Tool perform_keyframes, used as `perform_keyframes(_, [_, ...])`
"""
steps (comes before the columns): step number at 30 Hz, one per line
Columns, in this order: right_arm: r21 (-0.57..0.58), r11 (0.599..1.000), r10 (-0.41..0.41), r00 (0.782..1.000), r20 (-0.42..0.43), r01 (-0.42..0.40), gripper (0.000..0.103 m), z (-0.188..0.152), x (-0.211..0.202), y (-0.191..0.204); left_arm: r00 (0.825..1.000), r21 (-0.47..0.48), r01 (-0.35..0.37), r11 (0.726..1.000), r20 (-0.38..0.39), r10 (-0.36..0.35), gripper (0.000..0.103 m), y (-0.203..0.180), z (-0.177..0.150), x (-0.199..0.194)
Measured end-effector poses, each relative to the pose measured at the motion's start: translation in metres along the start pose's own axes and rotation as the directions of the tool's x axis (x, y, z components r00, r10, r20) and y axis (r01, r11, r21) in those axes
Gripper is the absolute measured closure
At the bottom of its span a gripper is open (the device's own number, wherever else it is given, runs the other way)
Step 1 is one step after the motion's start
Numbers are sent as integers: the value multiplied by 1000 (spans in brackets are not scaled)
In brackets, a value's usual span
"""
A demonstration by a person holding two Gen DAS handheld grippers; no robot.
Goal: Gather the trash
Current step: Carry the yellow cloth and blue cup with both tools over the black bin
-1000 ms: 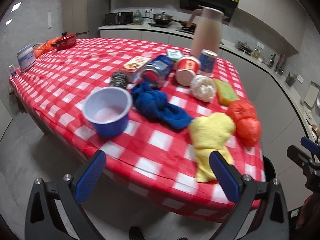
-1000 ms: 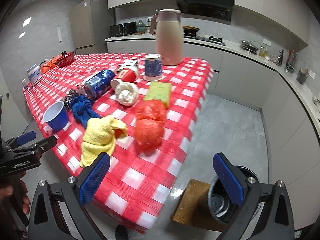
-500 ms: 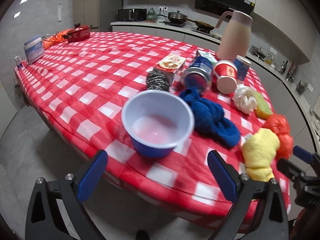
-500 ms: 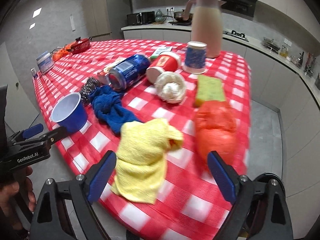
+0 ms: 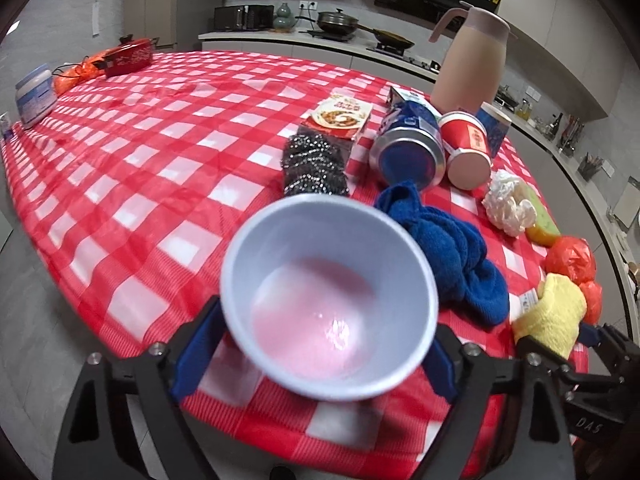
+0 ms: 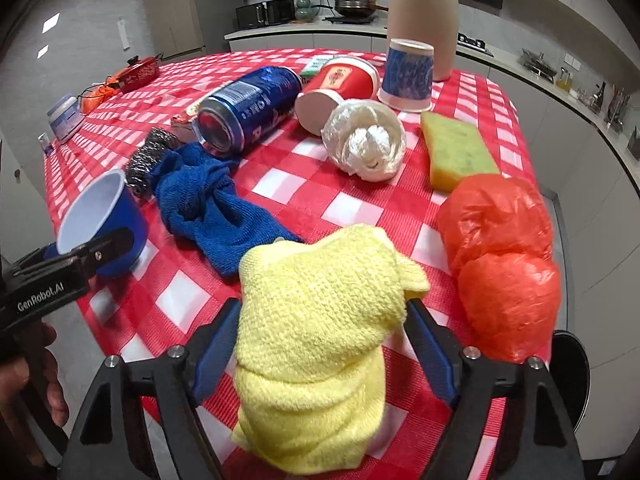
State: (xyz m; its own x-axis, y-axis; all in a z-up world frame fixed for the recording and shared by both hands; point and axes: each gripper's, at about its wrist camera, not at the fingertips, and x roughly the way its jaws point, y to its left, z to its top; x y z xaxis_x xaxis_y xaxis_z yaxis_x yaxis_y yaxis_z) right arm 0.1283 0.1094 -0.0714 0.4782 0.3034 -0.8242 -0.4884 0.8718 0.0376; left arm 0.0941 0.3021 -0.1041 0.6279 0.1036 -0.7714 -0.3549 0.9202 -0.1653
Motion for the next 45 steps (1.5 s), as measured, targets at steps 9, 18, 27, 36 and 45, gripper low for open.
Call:
perform_keyframes(9, [10,1000,-30,999,25,30,47,-2,1,5,1000,61,12,998,9,-13,27,-5,2,5])
perform_keyframes(18, [40,999,-32,998,50,30,51,-1,-11,4,999,71,27,997,40,-30,28,-5,4,-13])
perform_keyframes(27, [75,996,-54,992,116,45,51,-4,-50,-10,997,130,54,990,52,-61,28,-33,-6,-38])
perform_keyframes(36, [155,984,-115,983,143,93,51,-36,-93,-59,988,217,132,967,50,-146,28,-99,-22,-57])
perform_keyframes(45, [268,946,-222,967,127,182,51,-86,-140,-151,965,328,244,912,5,-260,28,-197,-51,-71])
